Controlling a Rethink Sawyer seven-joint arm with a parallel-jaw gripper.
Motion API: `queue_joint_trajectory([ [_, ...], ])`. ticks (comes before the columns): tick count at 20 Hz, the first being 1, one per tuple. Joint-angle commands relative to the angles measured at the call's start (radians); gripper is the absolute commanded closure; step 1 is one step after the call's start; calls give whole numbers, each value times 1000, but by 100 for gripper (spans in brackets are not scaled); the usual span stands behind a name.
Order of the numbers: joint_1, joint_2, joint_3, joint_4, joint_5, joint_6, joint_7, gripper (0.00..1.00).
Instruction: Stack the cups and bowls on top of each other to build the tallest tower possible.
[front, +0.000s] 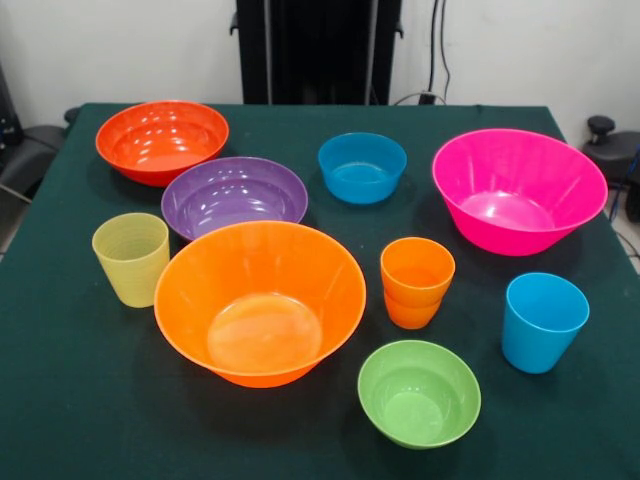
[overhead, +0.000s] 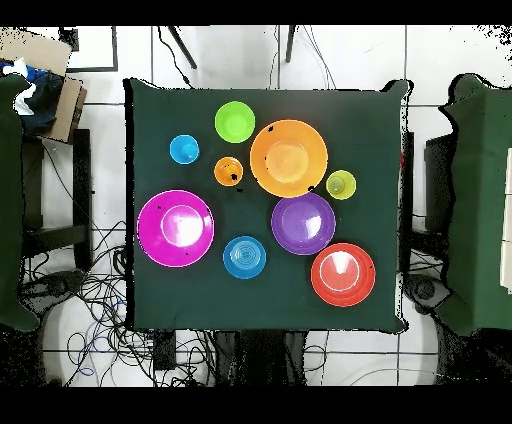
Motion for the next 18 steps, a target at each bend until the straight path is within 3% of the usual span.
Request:
queue_joint_trajectory([
  [1, 87, 21, 304, 195, -235, -122, -274, 100],
  [8, 120, 17, 429, 263, -338, -221, -233, 100],
  [18, 131, -14, 521, 268, -456, -256, -181, 100],
])
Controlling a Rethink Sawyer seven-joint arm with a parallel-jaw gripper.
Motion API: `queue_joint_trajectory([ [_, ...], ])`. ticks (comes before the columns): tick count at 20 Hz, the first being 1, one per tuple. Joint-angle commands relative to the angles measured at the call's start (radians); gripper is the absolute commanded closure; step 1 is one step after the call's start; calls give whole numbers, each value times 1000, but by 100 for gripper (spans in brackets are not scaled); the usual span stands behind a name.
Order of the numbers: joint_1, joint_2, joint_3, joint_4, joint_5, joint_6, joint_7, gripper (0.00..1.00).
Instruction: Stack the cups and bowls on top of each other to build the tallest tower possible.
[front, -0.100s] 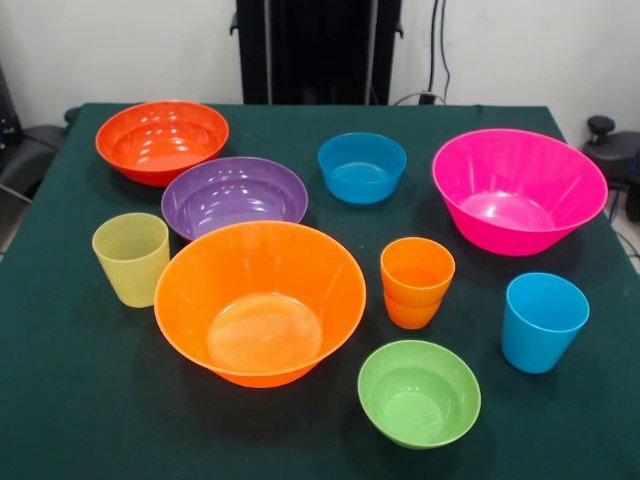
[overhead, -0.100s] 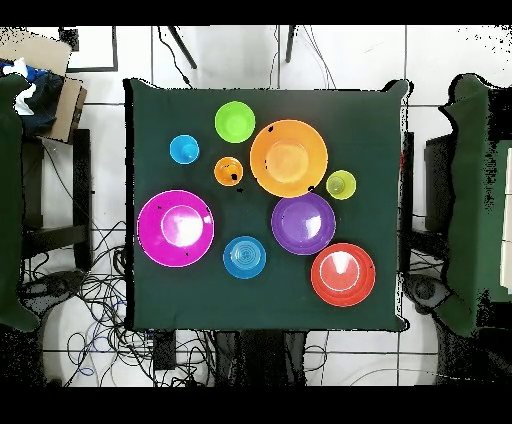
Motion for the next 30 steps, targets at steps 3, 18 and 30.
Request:
queue_joint_trajectory([
  [3, -5, -45, 229, 130, -186, -53, -154, 100],
  [18, 92, -126, 316, 267, -293, -58, -3, 100],
  [30, 253, -207, 376, 545, -290, -173, 149, 100],
])
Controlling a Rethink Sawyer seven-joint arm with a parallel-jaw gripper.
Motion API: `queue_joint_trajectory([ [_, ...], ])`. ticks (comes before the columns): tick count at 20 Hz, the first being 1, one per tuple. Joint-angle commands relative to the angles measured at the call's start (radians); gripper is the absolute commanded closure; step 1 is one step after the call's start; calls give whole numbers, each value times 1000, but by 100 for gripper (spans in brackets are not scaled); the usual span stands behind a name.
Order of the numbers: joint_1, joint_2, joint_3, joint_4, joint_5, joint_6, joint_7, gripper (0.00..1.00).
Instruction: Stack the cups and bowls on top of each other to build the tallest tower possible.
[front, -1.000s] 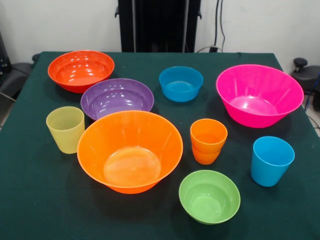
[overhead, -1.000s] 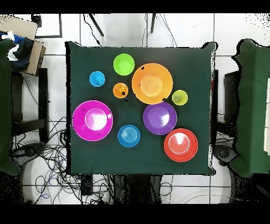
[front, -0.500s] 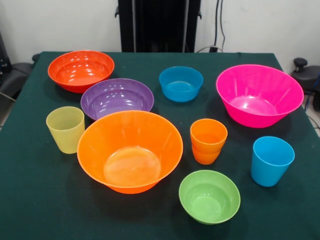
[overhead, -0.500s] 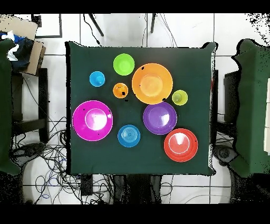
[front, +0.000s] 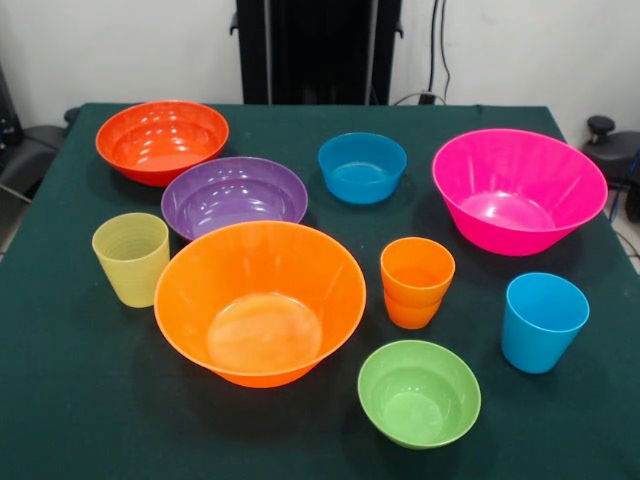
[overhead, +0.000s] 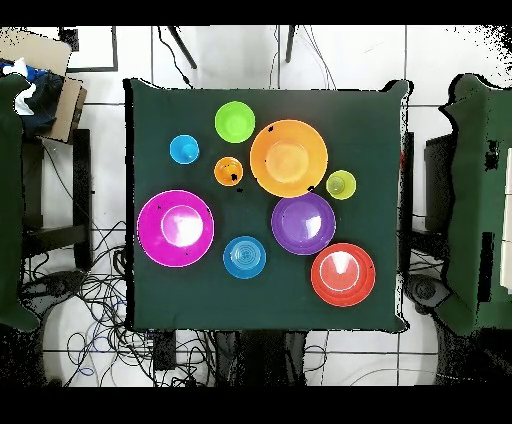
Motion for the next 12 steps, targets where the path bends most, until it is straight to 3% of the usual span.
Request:
queue_joint_trajectory([
  [1, 76, -55, 156, 268, -68, -79, 162, 100],
  [12, 121, -46, 159, 314, -59, -127, 184, 100],
])
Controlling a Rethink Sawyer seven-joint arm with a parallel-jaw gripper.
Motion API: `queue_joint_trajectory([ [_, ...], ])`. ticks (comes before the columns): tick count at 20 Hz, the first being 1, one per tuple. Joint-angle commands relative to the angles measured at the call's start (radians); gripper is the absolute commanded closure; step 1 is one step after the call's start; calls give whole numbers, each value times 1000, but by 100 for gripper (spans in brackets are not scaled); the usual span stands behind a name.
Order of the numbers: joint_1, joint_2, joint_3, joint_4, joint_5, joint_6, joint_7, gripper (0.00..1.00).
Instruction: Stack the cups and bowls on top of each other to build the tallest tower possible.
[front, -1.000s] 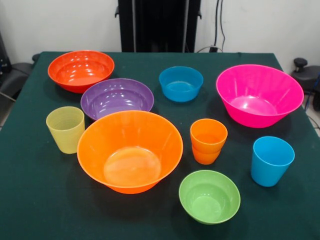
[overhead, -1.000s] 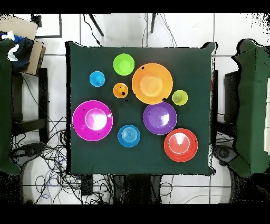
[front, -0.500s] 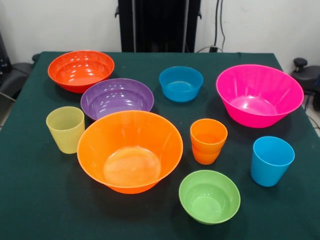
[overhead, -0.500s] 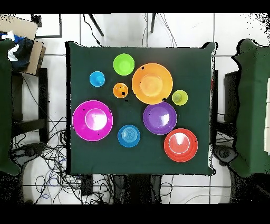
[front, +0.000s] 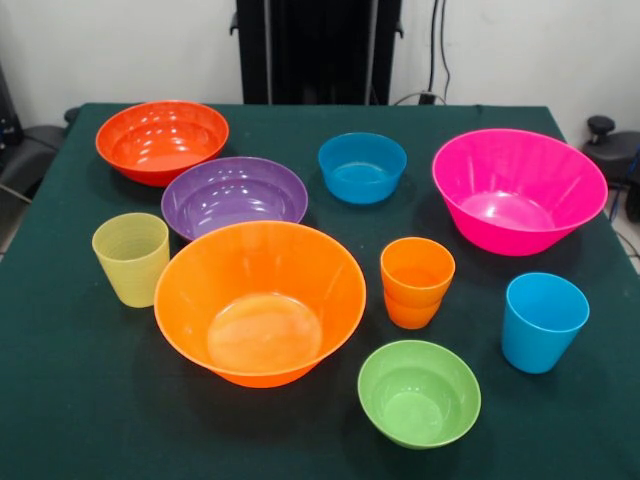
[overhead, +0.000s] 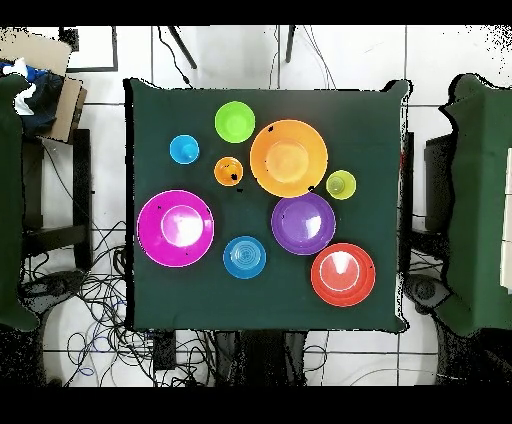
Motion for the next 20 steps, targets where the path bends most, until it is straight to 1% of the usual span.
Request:
queue_joint_trajectory([
  [1, 5, 4, 151, 160, -58, -65, 185, 100],
  [7, 15, 3, 146, 169, -65, -68, 186, 100],
  [20, 6, -2, 135, 159, -84, -46, 164, 100],
])
